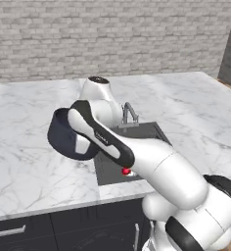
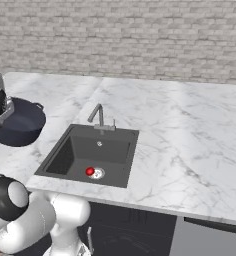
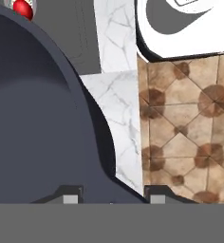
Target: Dump the tomato from the pot into the sink. Then turn on the water and wash the tomato. Then turn off the water and put the tomato back in the pot.
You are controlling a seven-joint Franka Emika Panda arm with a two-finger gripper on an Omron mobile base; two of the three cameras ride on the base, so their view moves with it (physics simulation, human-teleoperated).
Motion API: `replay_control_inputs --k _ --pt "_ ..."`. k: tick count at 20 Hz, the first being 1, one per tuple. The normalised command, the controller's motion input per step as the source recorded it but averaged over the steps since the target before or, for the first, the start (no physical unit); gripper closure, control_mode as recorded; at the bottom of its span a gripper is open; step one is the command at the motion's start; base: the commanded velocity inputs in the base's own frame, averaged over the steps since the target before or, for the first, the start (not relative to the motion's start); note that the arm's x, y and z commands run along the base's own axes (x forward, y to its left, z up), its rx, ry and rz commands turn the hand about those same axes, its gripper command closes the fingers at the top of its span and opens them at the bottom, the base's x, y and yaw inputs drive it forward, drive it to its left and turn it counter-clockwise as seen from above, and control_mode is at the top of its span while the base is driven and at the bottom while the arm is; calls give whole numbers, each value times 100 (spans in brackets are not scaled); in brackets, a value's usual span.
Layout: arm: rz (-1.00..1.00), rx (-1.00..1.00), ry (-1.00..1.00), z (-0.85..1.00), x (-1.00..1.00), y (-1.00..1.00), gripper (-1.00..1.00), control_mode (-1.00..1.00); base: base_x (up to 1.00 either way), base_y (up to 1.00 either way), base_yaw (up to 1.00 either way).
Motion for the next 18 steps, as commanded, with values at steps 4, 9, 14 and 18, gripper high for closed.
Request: replay_control_inputs --k 4,9,14,18 --pt "0 -29 5 -48 -2 43 100 -100 0 0 0" --pt "0 -26 2 -59 -14 38 100 -100 0 0 0" --pt "0 -21 0 -51 -1 22 100 -100 0 0 0" --pt "0 -16 0 -45 0 2 100 -100 0 0 0"
